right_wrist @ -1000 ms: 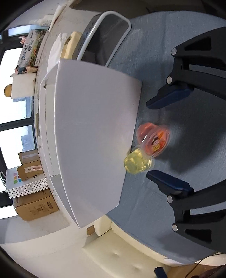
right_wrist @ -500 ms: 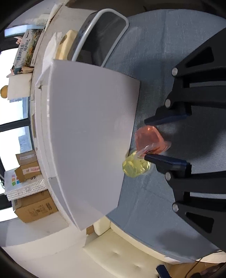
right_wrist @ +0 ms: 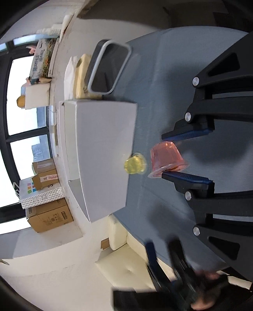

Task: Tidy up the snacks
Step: 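Grasp the pale yellow jelly cup with the left tool while the right tool holds the pink cup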

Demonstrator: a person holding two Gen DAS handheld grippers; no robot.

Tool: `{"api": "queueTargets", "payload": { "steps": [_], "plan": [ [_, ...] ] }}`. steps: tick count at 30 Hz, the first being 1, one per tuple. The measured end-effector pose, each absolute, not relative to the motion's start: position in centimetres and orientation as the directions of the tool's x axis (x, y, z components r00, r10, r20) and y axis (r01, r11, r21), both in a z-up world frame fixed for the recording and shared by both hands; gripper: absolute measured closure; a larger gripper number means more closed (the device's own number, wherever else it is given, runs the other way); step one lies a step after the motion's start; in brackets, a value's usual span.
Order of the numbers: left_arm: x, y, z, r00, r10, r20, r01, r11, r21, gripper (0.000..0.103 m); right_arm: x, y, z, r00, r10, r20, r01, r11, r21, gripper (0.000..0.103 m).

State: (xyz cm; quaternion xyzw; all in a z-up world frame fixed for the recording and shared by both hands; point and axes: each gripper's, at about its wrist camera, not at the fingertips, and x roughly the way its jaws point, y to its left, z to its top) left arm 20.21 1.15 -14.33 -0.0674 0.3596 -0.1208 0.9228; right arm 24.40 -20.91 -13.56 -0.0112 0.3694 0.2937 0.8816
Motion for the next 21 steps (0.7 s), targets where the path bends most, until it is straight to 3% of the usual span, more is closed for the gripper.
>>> {"api": "queueTargets", "payload": {
  "steps": [16,17,18,19,21],
  "plan": [
    [31.3,-2.6,-16.5,0.652,-0.226,-0.724,0.159,0.974,-0.161,0.004,21.4,-26.9,-13.8,0.599,0.483,-0.638,-0.432,0.866,0.25,0.069],
    [31.5,-2.6,-16.8,0.643,-0.225,-0.732,0.159,0.974,-0.159,0.017,21.4,-26.9,-13.8,0.598,0.486,-0.637,-0.433,0.865,0.254,0.069],
    [31.8,-2.6,-17.2,0.63,-0.216,-0.746,0.154,0.976,-0.153,0.047,21.3,-26.8,-13.9,0.597,0.487,-0.638,-0.435,0.864,0.253,0.069],
    [32.0,-2.5,-17.6,0.614,-0.212,-0.76,0.148,0.977,-0.153,0.065,21.3,-26.6,-13.8,0.597,0.485,-0.638,-0.436,0.865,0.249,0.069],
    [31.6,-2.1,-17.8,0.622,-0.22,-0.751,0.15,0.976,-0.161,0.064,21.2,-26.5,-13.8,0.598,0.49,-0.634,-0.439,0.862,0.253,0.069]
  ]
}}
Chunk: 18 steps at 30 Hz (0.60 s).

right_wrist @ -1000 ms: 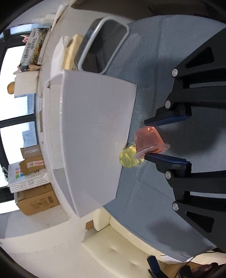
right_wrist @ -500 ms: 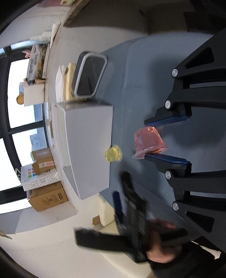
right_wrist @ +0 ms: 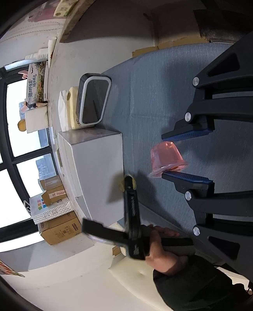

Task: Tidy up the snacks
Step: 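Grasp the pale yellow jelly cup with the left tool while the right tool holds the pink cup, then lower both held jelly cups into the white box and open both tools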

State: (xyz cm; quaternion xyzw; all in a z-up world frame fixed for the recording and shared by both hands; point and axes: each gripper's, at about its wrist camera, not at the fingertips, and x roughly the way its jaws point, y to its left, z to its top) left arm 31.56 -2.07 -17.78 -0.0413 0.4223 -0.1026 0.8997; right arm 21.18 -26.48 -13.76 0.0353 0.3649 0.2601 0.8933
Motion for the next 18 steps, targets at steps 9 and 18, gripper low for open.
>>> {"api": "queueTargets", "payload": {
  "steps": [9,18],
  "plan": [
    [26.5,-0.3,-15.2,0.673,-0.258,-0.693,0.185,0.966,-0.18,0.064,21.6,-25.5,-13.6,0.59,0.507,-0.629,-0.454,0.852,0.262,0.069],
    [18.8,2.5,-11.2,0.743,-0.277,-0.609,0.189,0.96,-0.206,0.064,22.6,-22.1,-12.5,0.571,0.545,-0.614,-0.513,0.82,0.251,0.069]
  ]
}}
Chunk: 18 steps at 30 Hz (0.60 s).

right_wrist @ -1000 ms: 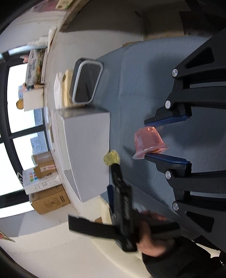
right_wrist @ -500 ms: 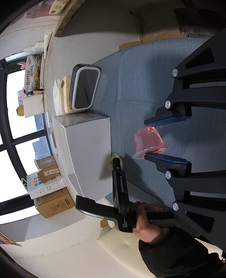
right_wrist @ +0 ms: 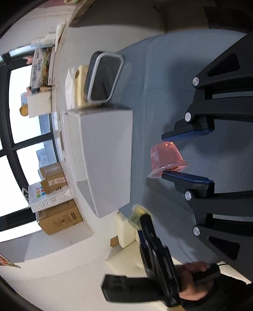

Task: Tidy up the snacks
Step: 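Lower both held jelly cups into the white box and open both tools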

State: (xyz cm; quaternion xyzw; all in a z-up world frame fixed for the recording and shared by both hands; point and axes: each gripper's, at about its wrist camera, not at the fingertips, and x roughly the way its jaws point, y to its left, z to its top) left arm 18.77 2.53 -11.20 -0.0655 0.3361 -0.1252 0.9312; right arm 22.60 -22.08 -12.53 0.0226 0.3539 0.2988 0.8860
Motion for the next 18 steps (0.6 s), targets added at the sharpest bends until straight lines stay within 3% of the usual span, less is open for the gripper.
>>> {"api": "queueTargets", "payload": {
  "steps": [9,18],
  "plan": [
    [20.1,5.8,-5.8,0.819,-0.241,-0.521,0.168,0.968,-0.184,0.064,26.0,-18.6,-8.6,0.588,0.583,-0.561,-0.562,0.793,0.234,0.069],
    [29.7,8.2,-2.6,0.836,-0.205,-0.51,0.144,0.977,-0.156,0.064,32.4,-14.8,-3.2,0.647,0.544,-0.534,-0.56,0.814,0.151,0.069]
  ]
}}
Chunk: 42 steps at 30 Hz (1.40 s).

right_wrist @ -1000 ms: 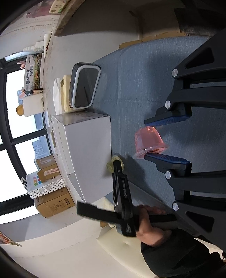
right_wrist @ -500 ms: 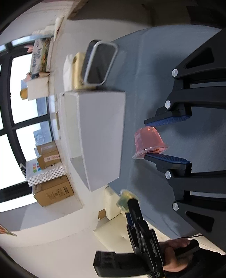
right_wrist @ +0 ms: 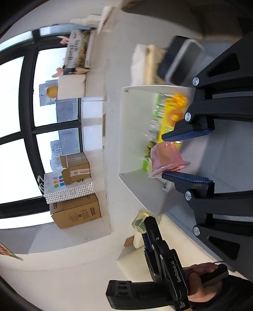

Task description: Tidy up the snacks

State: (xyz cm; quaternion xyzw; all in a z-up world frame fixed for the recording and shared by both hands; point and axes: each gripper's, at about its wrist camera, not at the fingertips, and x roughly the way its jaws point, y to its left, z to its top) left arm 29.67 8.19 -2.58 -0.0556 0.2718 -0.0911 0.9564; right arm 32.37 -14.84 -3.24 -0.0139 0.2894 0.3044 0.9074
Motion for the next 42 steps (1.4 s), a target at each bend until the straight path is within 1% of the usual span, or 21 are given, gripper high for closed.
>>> {"api": "queueTargets", "payload": {
  "steps": [6,8,9,10,11,12,13,14,18,19,21,22,25,26,27,29,32,34,36,38,42],
  "plan": [
    [33.0,9.3,-3.5,0.83,-0.192,-0.524,0.139,0.981,-0.138,0.064,36.6,-13.1,-2.9,0.674,0.469,-0.571,-0.527,0.847,0.073,0.069],
    [33.9,9.5,-4.4,0.82,-0.18,-0.543,0.128,0.983,-0.133,0.062,37.5,-12.8,-3.3,0.677,0.449,-0.583,-0.521,0.852,0.051,0.069],
    [34.3,9.5,-4.9,0.812,-0.172,-0.558,0.118,0.984,-0.131,0.044,38.0,-12.7,-3.6,0.686,0.425,-0.591,-0.502,0.864,0.039,0.067],
    [34.5,9.5,-5.3,0.802,-0.163,-0.574,0.108,0.986,-0.129,0.03,38.3,-12.9,-3.7,0.691,0.415,-0.592,-0.49,0.871,0.039,0.049],
    [34.4,9.5,-5.6,0.802,-0.155,-0.577,0.097,0.987,-0.13,0.003,38.6,-13.2,-3.9,0.7,0.402,-0.59,-0.469,0.882,0.045,0.032],
    [34.3,9.5,-5.7,0.808,-0.168,-0.565,0.107,0.984,-0.139,0.0,38.6,-13.5,-3.9,0.712,0.391,-0.583,-0.449,0.892,0.05,0.006],
    [34.0,9.5,-5.8,0.812,-0.18,-0.556,0.12,0.982,-0.143,0.0,38.5,-14.0,-3.8,0.726,0.393,-0.565,-0.436,0.898,0.065,0.004],
    [33.8,9.4,-6.0,0.81,-0.18,-0.558,0.119,0.982,-0.145,0.0,38.3,-14.3,-3.8,0.731,0.396,-0.555,-0.432,0.899,0.072,0.004],
    [33.1,9.1,-6.0,0.802,-0.187,-0.567,0.124,0.981,-0.147,0.0,37.9,-14.9,-4.1,0.726,0.39,-0.566,-0.43,0.9,0.07,0.002],
    [32.7,8.9,-5.8,0.804,-0.188,-0.565,0.125,0.981,-0.148,0.0,37.7,-15.0,-4.2,0.721,0.395,-0.57,-0.431,0.899,0.077,0.0],
    [31.6,8.7,-5.4,0.809,-0.204,-0.552,0.132,0.977,-0.169,0.0,37.1,-15.3,-4.3,0.722,0.395,-0.569,-0.428,0.9,0.081,0.0],
    [30.8,8.5,-5.0,0.818,-0.191,-0.543,0.121,0.979,-0.162,0.0,36.5,-15.4,-4.3,0.729,0.373,-0.574,-0.415,0.908,0.063,0.0],
    [28.2,7.1,-4.1,0.849,-0.078,-0.523,0.057,0.997,-0.057,0.0,34.6,-15.5,-4.0,0.764,0.307,-0.567,-0.373,0.928,-0.001,0.0],
    [27.3,6.8,-3.8,0.854,-0.057,-0.518,0.037,0.998,-0.048,0.0,33.8,-15.4,-3.9,0.768,0.301,-0.566,-0.374,0.927,-0.013,0.0],
    [26.7,6.7,-3.7,0.855,-0.047,-0.517,0.02,0.998,-0.058,0.0,32.9,-15.4,-3.8,0.768,0.305,-0.563,-0.381,0.924,-0.02,0.0],
    [24.9,6.3,-3.4,0.85,-0.093,-0.519,0.028,0.991,-0.131,0.0,31.0,-15.6,-3.8,0.767,0.322,-0.554,-0.397,0.917,-0.017,0.0],
    [21.4,5.8,-2.6,0.869,-0.123,-0.479,0.028,0.979,-0.201,0.0,28.4,-16.1,-3.3,0.773,0.331,-0.541,-0.399,0.917,-0.008,0.0],
    [19.5,5.4,-2.0,0.872,-0.097,-0.479,-0.003,0.979,-0.203,0.0,26.5,-16.4,-2.8,0.786,0.31,-0.535,-0.386,0.922,-0.033,0.0],
    [17.7,4.9,-1.5,0.881,-0.056,-0.47,-0.031,0.984,-0.176,0.0,24.4,-16.8,-2.1,0.81,0.283,-0.513,-0.357,0.933,-0.051,0.0],
    [15.7,4.4,-1.0,0.887,-0.027,-0.46,-0.046,0.988,-0.145,0.0,22.6,-17.4,-1.5,0.814,0.286,-0.505,-0.349,0.937,-0.032,0.0],
    [12.4,3.3,-0.7,0.87,-0.066,-0.488,-0.009,0.989,-0.15,0.0,19.2,-18.5,-1.1,0.796,0.323,-0.512,-0.379,0.925,-0.006,0.0]
  ]
}}
